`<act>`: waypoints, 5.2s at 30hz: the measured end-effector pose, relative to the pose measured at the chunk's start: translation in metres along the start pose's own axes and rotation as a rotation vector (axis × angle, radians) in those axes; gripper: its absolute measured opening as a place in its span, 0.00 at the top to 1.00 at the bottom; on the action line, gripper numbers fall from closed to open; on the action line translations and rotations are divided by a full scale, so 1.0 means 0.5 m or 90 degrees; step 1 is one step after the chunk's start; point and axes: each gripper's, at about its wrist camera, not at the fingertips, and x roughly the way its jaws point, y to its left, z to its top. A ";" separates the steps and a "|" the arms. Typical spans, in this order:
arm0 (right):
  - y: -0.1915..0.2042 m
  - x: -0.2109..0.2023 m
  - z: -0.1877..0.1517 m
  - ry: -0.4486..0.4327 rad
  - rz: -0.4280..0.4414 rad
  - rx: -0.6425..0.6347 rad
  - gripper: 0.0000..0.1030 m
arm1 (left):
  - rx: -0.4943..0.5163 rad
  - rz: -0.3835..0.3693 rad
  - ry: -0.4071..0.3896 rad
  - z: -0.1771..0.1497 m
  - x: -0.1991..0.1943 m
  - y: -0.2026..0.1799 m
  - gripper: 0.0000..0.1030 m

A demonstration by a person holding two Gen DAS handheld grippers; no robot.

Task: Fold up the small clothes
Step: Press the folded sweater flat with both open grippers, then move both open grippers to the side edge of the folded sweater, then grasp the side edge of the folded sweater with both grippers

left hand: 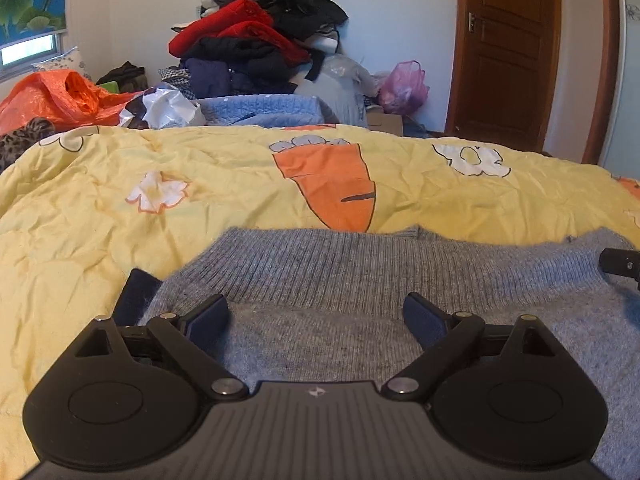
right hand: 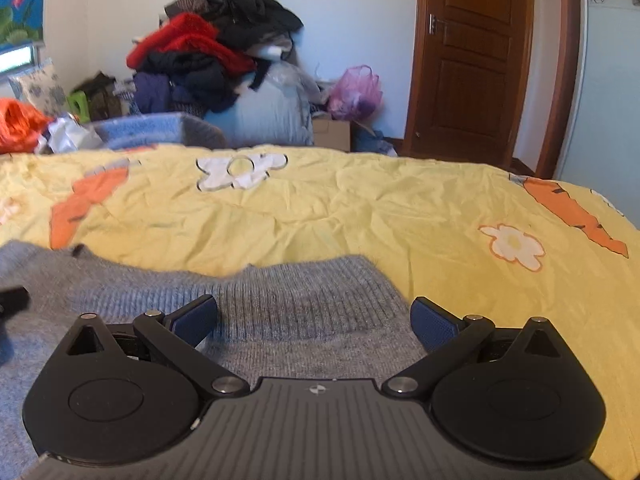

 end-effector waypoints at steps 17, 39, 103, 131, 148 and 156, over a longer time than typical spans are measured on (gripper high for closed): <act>0.006 0.025 -0.004 0.035 -0.008 -0.007 0.00 | 0.004 -0.011 0.029 0.009 0.017 0.000 0.01; -0.007 -0.078 -0.053 -0.007 0.009 -0.011 0.00 | -0.025 -0.041 0.007 -0.042 -0.081 0.031 0.00; -0.030 -0.245 -0.187 -0.026 0.053 0.014 0.00 | -0.231 -0.064 0.101 -0.001 -0.035 0.324 0.00; -0.131 -0.308 -0.243 0.016 0.133 -0.019 0.07 | -0.272 -0.221 0.147 -0.182 -0.298 0.300 0.00; -0.080 -0.297 -0.219 0.023 0.168 -0.041 0.79 | -0.201 -0.218 0.196 -0.155 -0.272 0.268 0.60; -0.061 -0.313 -0.232 -0.002 0.145 -0.063 0.83 | -0.120 -0.223 0.209 -0.150 -0.268 0.240 0.94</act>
